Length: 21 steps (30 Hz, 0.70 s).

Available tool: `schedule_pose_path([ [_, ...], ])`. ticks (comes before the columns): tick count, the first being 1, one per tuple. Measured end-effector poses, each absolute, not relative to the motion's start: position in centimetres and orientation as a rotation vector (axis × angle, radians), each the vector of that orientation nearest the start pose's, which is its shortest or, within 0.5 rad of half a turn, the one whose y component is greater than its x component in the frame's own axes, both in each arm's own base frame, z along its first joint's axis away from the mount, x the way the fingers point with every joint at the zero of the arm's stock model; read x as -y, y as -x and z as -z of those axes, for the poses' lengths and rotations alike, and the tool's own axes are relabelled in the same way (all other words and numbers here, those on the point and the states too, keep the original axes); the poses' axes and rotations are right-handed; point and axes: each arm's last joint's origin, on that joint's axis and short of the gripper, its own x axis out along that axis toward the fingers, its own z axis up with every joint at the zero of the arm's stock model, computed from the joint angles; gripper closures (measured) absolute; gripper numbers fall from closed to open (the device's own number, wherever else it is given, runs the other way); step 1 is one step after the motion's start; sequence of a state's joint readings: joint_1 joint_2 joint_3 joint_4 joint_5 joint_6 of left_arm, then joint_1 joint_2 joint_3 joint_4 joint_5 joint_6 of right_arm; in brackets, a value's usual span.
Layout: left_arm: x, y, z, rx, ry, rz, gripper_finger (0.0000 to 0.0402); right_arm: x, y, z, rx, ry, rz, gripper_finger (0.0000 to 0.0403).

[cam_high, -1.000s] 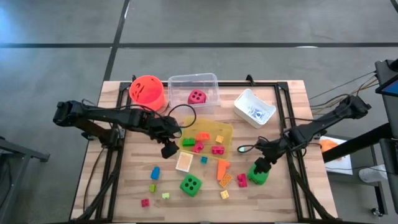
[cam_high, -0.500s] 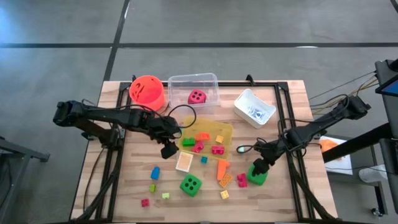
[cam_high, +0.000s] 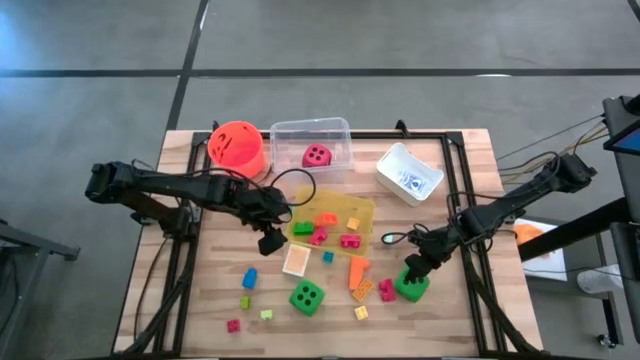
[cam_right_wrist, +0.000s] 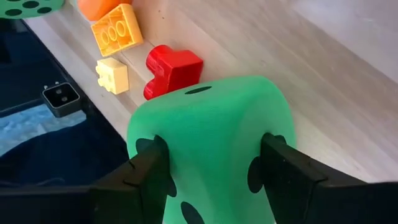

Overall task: Pick & Place Toys
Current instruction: Put the green dice into the transparent bin

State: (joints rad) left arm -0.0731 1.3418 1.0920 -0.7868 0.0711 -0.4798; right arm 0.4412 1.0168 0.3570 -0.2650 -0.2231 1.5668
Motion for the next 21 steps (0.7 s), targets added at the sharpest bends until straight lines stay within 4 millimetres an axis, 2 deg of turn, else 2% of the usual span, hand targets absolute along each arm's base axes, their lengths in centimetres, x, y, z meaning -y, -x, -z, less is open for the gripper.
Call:
schedule_pose_path([
  [13, 2.1, -26.0, -27.5, -1.051, 0.429, -0.122, 0.0125, -8.0, -16.3, -17.0, -1.072, -1.232, 0.248, 0.0223],
  [18, 2.1, -25.9, -27.4, -1.067, 0.428, -0.126, 0.0125, -8.1, -16.4, -18.2, -1.093, -1.196, 0.274, 0.0243],
  [21, 2.1, -25.8, -27.3, -1.083, 0.427, -0.131, 0.0125, -8.2, -16.6, -19.8, -1.089, -1.166, 0.265, 0.0245],
])
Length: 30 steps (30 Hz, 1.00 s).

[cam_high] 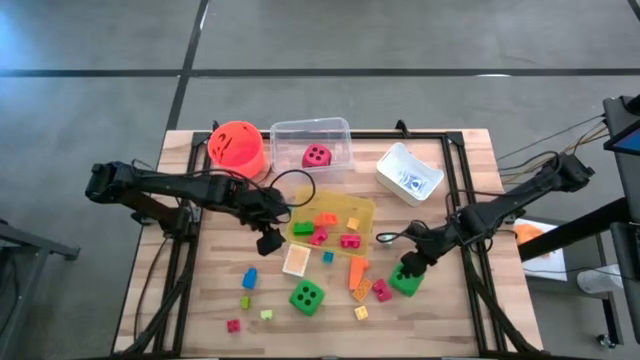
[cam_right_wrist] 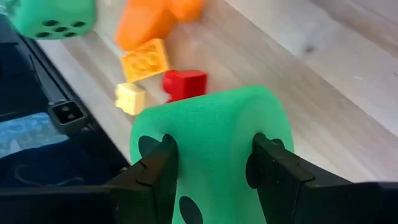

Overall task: Pick & Place Toys
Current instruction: Put the green dice into the transparent bin

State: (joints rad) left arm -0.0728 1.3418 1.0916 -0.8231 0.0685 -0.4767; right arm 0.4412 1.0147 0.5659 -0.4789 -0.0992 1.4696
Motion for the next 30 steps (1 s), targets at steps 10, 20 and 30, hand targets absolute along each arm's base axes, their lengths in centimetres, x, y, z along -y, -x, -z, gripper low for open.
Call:
schedule_pose_path([
  [10, 2.1, -25.6, -27.3, -1.094, 0.405, -0.128, 0.0125, -8.1, -17.4, -24.8, -0.964, -1.09, 0.294, 0.0263],
  [20, 1.9, -25.0, -28.1, -1.054, 0.382, -0.133, 0.0125, -8.3, -18.2, -24.8, -0.904, -1.11, 0.3, 0.0279],
  [30, 1.9, -24.2, -29.1, -1.011, 0.387, -0.127, 0.0125, -7.9, -19.3, -25.9, -0.644, -1.126, 0.344, 0.0288],
])
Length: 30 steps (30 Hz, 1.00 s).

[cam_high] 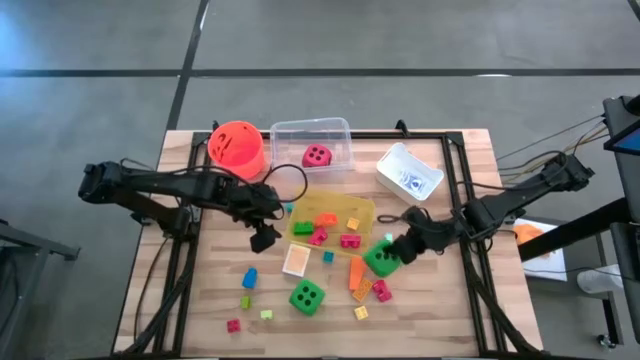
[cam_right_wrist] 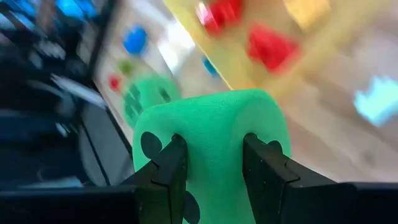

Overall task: Pick & Place Toys
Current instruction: Put the green dice into the transparent bin

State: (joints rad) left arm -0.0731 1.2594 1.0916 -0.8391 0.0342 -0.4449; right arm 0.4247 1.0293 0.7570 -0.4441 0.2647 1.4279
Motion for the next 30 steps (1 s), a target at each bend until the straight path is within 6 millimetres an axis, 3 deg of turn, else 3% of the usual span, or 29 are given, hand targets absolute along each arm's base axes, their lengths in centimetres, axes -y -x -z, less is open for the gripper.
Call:
schedule_pose_path([
  [13, 1.6, -23.0, -30.5, -0.927, 0.403, -0.193, 0.0125, -2.7, -22.8, -28.1, -0.26, -1.039, 0.351, 0.0303],
  [20, 1.6, -23.0, -30.5, -0.924, 0.419, -0.203, 0.0125, 0.4, -24.4, -28.7, -0.186, -0.966, 0.31, 0.0318],
  [30, 1.6, -23.0, -30.5, -0.919, 0.442, -0.217, 0.0125, 5.5, -27.5, -31.2, -0.151, -0.825, 0.302, 0.0326],
])
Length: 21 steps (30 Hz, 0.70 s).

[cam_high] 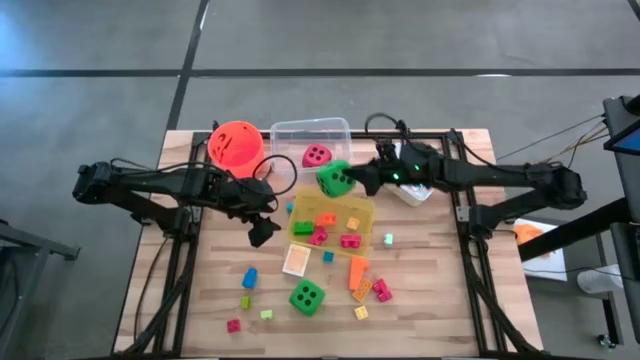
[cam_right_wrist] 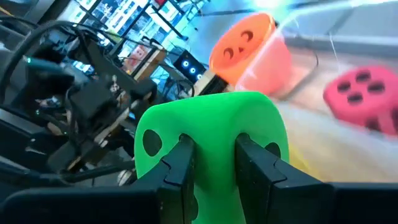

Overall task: Pick & Place Toys
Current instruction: Put the green dice into the transparent bin

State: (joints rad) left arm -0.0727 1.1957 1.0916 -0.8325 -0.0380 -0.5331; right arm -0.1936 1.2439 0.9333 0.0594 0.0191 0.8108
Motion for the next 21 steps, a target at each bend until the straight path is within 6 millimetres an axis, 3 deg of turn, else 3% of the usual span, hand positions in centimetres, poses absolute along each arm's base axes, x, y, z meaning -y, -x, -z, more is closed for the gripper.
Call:
schedule_pose_path([
  [12, 1.6, -23.0, -30.5, -0.918, 0.459, -0.226, 0.0126, 13.4, -33.0, -33.4, -0.267, -0.681, 0.398, 0.034],
  [21, 1.6, -22.9, -30.6, -0.918, 0.484, -0.24, 0.0126, 17.6, -34.8, -33.8, -0.439, -0.599, 0.47, 0.0359],
])
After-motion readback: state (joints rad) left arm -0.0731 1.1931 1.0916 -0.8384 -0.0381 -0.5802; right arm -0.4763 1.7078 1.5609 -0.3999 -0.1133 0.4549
